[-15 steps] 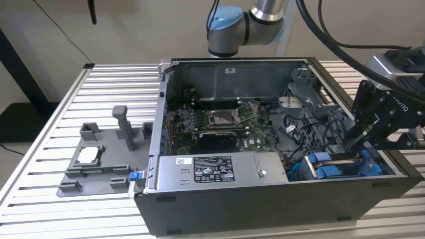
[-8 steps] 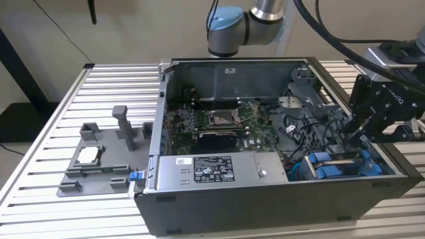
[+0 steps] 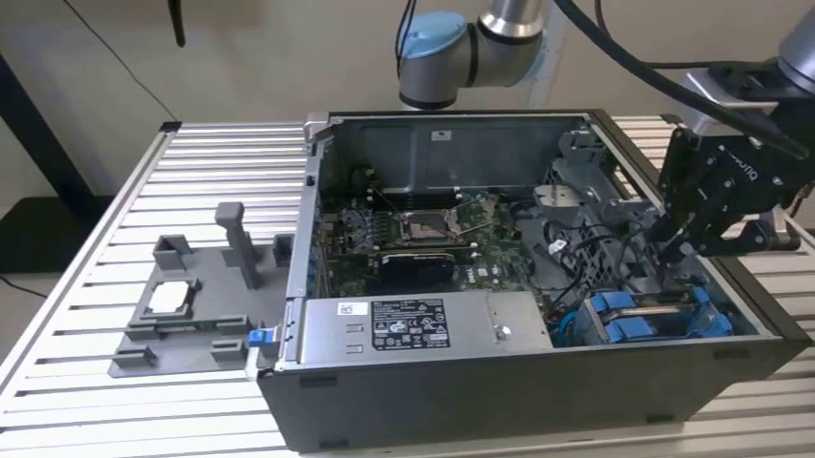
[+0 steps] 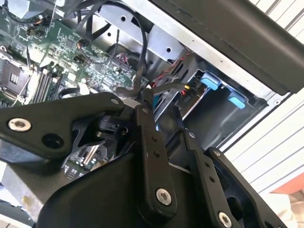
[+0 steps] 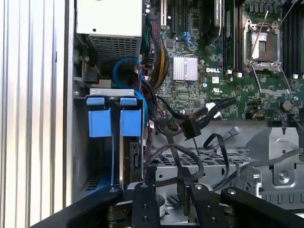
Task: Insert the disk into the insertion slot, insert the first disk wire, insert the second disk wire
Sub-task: 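Insert the second disk wire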
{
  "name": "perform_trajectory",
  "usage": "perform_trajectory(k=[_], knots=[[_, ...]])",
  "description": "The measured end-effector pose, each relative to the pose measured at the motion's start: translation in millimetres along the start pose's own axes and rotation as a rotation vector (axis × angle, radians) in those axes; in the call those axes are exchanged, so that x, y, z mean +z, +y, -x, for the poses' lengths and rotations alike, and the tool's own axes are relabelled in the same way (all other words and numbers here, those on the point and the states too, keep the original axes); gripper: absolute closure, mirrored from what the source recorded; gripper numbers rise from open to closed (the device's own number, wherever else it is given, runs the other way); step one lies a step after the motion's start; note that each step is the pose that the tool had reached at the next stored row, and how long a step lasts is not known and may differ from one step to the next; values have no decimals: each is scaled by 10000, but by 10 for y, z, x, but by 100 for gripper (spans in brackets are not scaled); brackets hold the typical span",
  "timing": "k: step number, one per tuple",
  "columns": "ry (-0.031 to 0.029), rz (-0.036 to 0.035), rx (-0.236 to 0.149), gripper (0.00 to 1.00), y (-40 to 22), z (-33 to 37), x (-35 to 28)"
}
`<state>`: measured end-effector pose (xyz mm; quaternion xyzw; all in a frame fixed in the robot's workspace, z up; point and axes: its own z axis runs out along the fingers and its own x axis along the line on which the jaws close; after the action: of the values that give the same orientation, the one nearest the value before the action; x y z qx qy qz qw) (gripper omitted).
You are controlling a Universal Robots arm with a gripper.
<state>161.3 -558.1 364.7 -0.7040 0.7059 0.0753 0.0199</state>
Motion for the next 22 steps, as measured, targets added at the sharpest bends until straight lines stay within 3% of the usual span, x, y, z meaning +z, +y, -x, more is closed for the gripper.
perform_trajectory(k=[14, 19, 22], knots=[[45, -366, -45, 67, 241, 159, 2], [56, -457, -56, 67, 278, 185, -157], [65, -531, -66, 67, 326, 193, -216]])
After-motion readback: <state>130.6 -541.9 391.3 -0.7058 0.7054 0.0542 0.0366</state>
